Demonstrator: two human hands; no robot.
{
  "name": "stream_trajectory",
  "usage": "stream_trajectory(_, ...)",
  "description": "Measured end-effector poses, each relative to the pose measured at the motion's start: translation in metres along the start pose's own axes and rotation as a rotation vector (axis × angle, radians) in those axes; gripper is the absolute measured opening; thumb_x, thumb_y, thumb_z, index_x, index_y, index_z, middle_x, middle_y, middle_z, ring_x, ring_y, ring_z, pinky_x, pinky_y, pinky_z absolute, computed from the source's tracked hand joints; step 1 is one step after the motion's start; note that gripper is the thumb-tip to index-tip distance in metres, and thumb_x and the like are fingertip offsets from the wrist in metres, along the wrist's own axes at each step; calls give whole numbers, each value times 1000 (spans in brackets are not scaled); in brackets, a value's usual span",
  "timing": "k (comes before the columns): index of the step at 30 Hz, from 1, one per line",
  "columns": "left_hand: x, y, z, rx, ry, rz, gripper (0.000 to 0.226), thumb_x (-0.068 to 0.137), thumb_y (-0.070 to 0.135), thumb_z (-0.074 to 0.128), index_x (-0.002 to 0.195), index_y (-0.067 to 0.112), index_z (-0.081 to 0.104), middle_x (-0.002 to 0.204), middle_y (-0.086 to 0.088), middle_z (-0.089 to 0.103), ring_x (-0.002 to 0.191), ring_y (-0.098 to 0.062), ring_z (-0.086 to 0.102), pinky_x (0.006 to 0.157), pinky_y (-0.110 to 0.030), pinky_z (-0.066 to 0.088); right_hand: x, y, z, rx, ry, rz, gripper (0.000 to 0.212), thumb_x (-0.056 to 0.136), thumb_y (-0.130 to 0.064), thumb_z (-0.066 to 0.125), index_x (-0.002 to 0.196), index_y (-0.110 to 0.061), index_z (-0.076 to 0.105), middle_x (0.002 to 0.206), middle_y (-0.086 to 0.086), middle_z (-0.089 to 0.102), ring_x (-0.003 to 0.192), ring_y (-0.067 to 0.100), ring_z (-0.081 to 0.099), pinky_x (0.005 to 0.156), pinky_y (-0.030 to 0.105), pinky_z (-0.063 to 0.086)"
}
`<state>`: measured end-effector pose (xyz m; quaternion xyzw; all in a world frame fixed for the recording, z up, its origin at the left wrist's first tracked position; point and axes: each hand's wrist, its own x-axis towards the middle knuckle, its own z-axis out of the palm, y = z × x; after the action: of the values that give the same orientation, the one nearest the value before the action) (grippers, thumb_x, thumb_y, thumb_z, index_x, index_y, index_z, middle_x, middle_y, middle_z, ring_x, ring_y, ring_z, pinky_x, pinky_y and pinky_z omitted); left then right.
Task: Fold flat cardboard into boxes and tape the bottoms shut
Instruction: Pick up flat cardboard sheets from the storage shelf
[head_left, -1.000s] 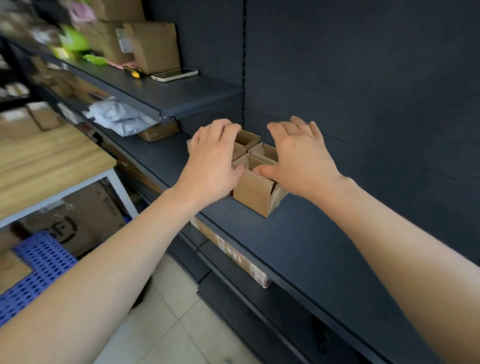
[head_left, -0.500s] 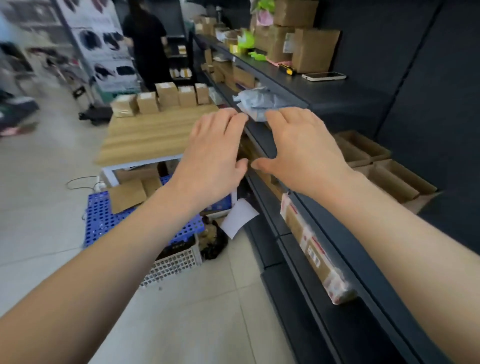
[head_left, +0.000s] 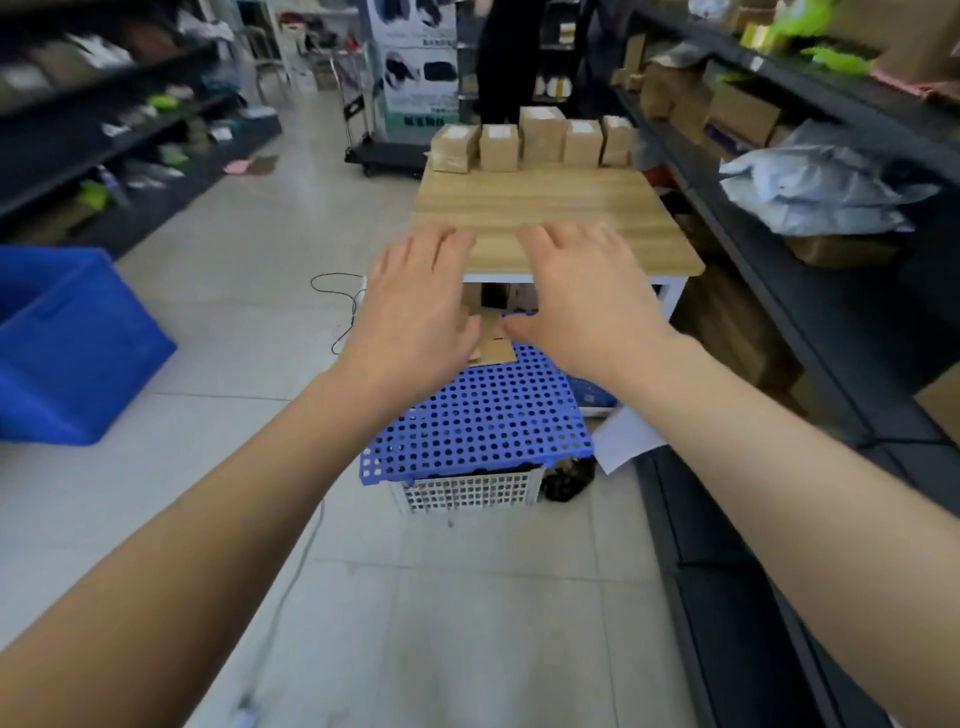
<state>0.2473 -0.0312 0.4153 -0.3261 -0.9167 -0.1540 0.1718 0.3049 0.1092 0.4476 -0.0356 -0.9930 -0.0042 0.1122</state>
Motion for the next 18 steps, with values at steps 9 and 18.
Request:
stream_trajectory(9,64,-85,70,-19,-69,-93,60,83,19,62,138,8,40,138,-10,40,126,-31,38,107,-38,26,115,2,72,4,-128,-25,73,85,-49,61,141,-9,36,144,11,42,135,29,33,113,37,21)
stream_trajectory(18,161,-146,184,-10,-164,-259,56,86,19,59,138,8,39,136,-10,41,123,-29,40,107,-36,26,251,53,181,-4,-254,-51,72,86,-56,58,138,-8,40,139,13,48,130,30,40,110,40,27)
